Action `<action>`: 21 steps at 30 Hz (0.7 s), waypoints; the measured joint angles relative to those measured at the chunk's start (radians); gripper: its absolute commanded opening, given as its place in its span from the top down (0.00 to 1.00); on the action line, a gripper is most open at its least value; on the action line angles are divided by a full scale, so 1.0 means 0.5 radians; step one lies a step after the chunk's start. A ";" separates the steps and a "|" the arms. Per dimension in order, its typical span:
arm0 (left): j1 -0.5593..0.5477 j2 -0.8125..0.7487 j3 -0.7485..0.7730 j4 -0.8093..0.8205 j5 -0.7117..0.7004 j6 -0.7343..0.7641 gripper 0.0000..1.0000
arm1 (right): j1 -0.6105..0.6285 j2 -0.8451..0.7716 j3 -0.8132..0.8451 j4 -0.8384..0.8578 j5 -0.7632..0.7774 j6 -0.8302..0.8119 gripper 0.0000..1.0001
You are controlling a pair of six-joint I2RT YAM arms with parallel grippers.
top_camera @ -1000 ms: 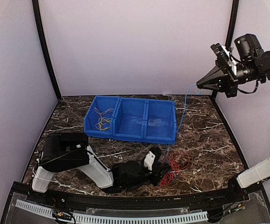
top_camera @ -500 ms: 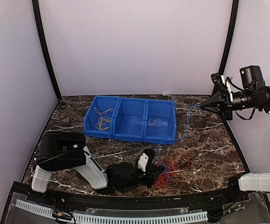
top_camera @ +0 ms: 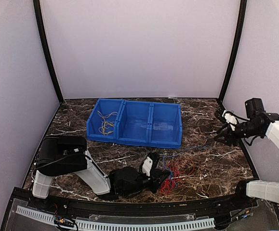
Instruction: Untangle the cables
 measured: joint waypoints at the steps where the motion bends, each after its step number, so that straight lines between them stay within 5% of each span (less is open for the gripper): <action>1: 0.000 -0.001 0.002 -0.019 0.000 -0.001 0.99 | 0.000 0.019 -0.008 -0.019 0.021 -0.025 0.46; 6: 0.000 -0.052 0.082 -0.325 -0.002 -0.034 0.99 | 0.083 -0.014 -0.009 -0.102 0.008 -0.216 0.36; 12: 0.000 -0.165 0.185 -0.727 0.051 -0.061 0.97 | 0.546 -0.130 -0.021 -0.039 -0.009 -0.234 0.41; 17: 0.000 -0.232 0.098 -0.790 0.086 -0.055 0.91 | 0.837 0.177 -0.019 0.067 0.013 -0.179 0.48; 21: 0.000 -0.259 0.050 -0.826 0.097 -0.042 0.75 | 0.970 0.513 0.036 0.129 0.021 -0.108 0.48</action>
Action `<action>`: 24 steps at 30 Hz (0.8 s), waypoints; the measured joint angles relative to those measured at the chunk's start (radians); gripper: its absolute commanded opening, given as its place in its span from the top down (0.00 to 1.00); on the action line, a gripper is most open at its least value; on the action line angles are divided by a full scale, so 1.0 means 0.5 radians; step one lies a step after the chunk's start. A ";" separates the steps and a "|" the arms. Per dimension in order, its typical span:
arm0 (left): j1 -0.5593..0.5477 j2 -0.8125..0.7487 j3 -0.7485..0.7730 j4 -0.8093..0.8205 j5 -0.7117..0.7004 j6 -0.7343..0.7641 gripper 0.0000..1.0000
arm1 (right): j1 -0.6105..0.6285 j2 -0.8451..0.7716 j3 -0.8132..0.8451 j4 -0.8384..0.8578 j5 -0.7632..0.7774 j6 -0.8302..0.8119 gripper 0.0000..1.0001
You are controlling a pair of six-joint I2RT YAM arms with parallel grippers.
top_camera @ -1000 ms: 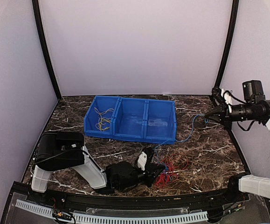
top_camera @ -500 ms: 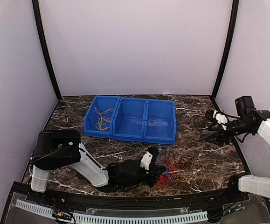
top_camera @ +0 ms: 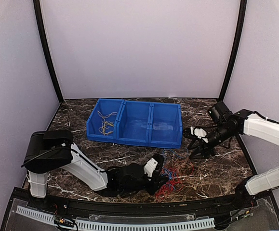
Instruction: Untangle the cables
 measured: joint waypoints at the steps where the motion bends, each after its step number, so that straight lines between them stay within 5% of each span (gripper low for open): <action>1: 0.000 -0.008 -0.005 -0.014 -0.001 -0.001 0.72 | 0.023 0.040 0.018 0.010 -0.002 0.013 0.48; 8: 0.000 -0.161 -0.015 -0.271 -0.034 -0.095 0.58 | 0.096 0.136 0.132 0.156 -0.063 0.100 0.47; 24: 0.027 -0.655 0.172 -1.428 -0.032 -0.460 0.51 | 0.123 -0.182 -0.107 0.330 -0.039 0.227 0.42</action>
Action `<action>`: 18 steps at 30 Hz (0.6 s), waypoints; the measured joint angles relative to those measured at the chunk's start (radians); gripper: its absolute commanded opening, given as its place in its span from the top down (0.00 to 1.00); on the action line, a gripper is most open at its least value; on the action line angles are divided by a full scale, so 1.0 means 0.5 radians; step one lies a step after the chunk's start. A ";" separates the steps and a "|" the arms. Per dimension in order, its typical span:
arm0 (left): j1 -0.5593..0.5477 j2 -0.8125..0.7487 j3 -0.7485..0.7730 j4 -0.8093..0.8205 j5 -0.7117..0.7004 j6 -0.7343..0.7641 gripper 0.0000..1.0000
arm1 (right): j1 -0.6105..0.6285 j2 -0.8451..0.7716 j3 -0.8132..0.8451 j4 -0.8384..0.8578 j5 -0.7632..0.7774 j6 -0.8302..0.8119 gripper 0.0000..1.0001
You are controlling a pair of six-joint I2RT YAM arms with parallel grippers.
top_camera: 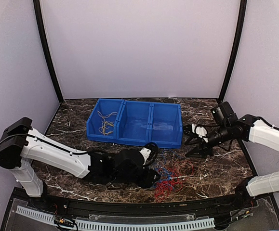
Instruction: Untangle the cables
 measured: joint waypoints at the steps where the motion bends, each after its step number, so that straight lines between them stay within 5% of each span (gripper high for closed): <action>1: 0.014 -0.016 0.029 -0.062 0.014 -0.019 0.51 | 0.001 -0.018 -0.036 0.022 -0.007 0.011 0.41; 11: 0.397 -0.083 0.065 -0.208 0.327 -0.513 0.53 | 0.003 0.005 -0.258 0.143 -0.132 0.051 0.38; 18: 0.399 0.137 0.265 -0.216 0.554 -0.526 0.60 | 0.005 0.030 -0.262 0.187 -0.150 0.046 0.37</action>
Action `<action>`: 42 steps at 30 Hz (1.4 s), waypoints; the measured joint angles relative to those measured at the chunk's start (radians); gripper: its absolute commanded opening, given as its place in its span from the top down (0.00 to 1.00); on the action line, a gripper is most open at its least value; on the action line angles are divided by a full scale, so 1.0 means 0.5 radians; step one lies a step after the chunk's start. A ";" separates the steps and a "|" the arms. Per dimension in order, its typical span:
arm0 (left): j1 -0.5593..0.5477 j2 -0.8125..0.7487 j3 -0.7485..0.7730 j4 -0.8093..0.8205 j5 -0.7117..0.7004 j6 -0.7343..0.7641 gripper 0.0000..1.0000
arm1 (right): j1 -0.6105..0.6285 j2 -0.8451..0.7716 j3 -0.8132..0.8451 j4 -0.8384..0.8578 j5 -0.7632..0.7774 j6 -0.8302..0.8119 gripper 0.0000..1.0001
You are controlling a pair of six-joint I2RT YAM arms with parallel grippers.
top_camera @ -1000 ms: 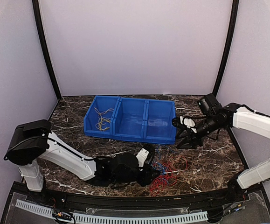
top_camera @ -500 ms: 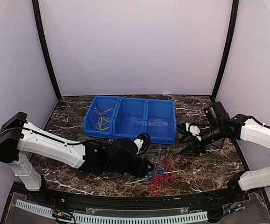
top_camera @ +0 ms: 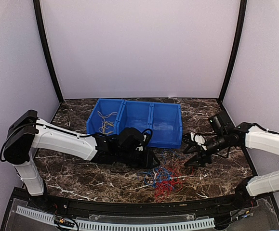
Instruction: Untangle the cables
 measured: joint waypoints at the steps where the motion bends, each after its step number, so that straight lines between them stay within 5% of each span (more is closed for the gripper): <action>1: -0.001 0.027 0.030 -0.016 0.027 -0.013 0.59 | 0.000 0.000 0.000 0.001 0.000 -0.001 0.37; 9: 0.000 0.101 0.082 -0.179 0.168 -0.247 0.54 | 0.001 -0.003 -0.004 0.007 0.002 -0.014 0.37; 16: 0.002 0.174 0.092 -0.171 0.259 -0.364 0.60 | 0.005 -0.005 -0.004 0.005 -0.001 -0.038 0.37; 29: 0.011 0.206 0.132 -0.060 0.111 -0.376 1.00 | 0.007 0.004 -0.004 0.003 -0.002 -0.046 0.37; 42: -0.053 0.027 0.192 -0.083 -0.129 0.092 0.94 | 0.009 0.004 -0.004 0.003 -0.002 -0.053 0.37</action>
